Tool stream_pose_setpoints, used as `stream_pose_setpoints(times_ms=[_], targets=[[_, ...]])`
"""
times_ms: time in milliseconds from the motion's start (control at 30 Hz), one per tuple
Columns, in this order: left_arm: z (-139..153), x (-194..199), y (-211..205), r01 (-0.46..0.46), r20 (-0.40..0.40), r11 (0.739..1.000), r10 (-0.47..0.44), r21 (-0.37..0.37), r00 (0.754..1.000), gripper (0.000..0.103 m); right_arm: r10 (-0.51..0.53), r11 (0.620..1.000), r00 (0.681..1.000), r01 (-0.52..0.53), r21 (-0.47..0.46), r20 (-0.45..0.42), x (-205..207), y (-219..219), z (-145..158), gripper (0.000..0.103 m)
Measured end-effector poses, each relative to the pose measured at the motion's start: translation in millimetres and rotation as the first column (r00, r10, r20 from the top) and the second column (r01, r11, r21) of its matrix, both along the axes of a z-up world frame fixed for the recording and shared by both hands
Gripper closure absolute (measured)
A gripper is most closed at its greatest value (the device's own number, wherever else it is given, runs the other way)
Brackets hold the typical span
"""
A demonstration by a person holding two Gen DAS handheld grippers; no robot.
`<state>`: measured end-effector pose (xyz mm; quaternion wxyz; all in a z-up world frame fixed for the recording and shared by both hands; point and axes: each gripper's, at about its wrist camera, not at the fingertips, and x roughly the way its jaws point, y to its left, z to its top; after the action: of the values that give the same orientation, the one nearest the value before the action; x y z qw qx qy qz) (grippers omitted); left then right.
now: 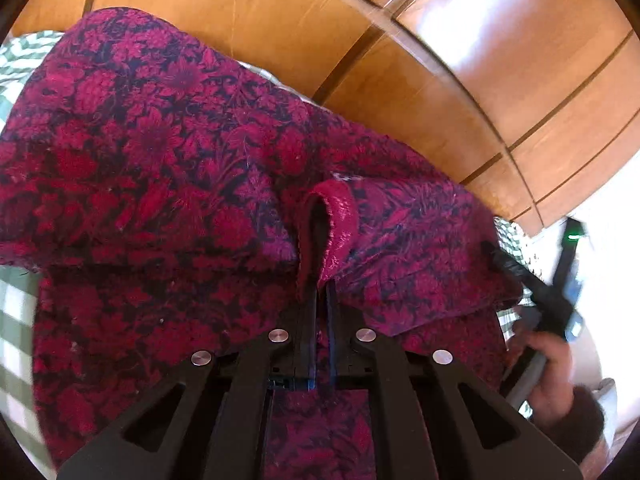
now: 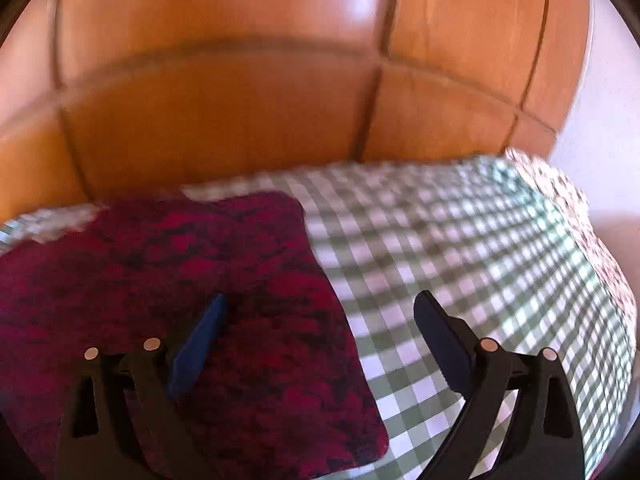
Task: Fold small clothes
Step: 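Fold the hem up toward the collar with the left tool and release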
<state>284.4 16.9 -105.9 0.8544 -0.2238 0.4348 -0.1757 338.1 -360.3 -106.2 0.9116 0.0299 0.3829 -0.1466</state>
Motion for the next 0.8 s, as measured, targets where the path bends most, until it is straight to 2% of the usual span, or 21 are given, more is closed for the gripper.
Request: stream_pose_setpoints(times_ms=[67,133,233,300,333,367,400,500,533,567,667,733,767,800], targets=[[-2.3,-9.0,-3.2,0.005,0.055,0.999,-0.007,0.042,0.998,0.099,-0.016,0.999,1.0,0.017,0.048,-0.004,4.1,-9.9,-8.4,0.003],[-0.8,-11.8,-6.6,0.001,0.07,0.998,-0.006,0.064,0.997,0.099,-0.01,0.994,1.0,0.012,0.109,-0.012,7.6,-20.5,-13.8,0.003],[3.7,-15.2,-6.1,-0.003,0.084,0.998,-0.002,0.06,0.997,0.098,-0.01,0.991,1.0,0.009,0.131,0.002,3.1,-27.2,-14.6,0.002],[14.1,-24.4,-5.5,-0.022,0.096,0.998,0.016,0.06,0.995,0.087,-0.012,0.991,1.0,0.009,0.132,0.02,-2.5,-31.4,-11.3,0.002],[19.6,-27.7,-2.7,-0.048,0.117,0.996,0.038,0.079,0.992,0.067,-0.012,0.99,0.999,0.008,0.137,0.033,-6.5,-32.8,-8.3,0.002],[30.1,-35.5,-0.2,-0.087,0.158,0.991,0.071,0.101,0.985,0.053,-0.014,0.989,0.998,0.005,0.151,0.06,-12.4,-36.4,-2.9,0.002],[41.9,-45.7,2.7,-0.123,0.213,0.987,0.099,0.103,0.972,0.053,-0.019,0.987,0.996,0.004,0.162,0.091,-21.1,-39.0,3.1,0.002],[67.4,-63.6,-0.8,-0.159,0.313,0.979,0.112,0.129,0.943,0.053,-0.014,0.986,0.99,-0.009,0.165,0.139,-48.6,-44.7,16.7,0.002],[73.0,-64.2,-6.5,-0.156,0.328,0.976,0.098,0.154,0.939,0.048,-0.02,0.99,0.99,0.0,0.139,0.139,-58.4,-46.0,19.0,0.002],[76.0,-59.1,-14.3,-0.139,0.327,0.972,0.071,0.188,0.942,0.04,-0.027,0.993,0.99,0.01,0.12,0.139,-63.5,-46.7,19.7,0.002],[70.0,-35.2,-36.0,-0.122,0.294,0.946,0.03,0.301,0.955,0.039,-0.034,0.995,0.993,0.024,0.095,0.113,-70.1,-51.8,14.0,0.002],[59.4,-10.3,-52.4,-0.104,0.229,0.919,0.016,0.38,0.973,0.039,-0.058,0.995,0.994,0.05,0.084,0.089,-68.9,-51.9,7.6,0.002],[49.2,2.5,-58.4,-0.1,0.19,0.896,0.018,0.432,0.982,0.038,-0.082,0.994,0.995,0.078,0.072,0.055,-65.3,-55.3,0.5,0.002],[40.9,11.4,-61.5,-0.097,0.166,0.878,0.02,0.469,0.986,0.033,-0.096,0.994,0.995,0.094,0.063,0.026,-60.8,-49.5,-5.0,0.002]])
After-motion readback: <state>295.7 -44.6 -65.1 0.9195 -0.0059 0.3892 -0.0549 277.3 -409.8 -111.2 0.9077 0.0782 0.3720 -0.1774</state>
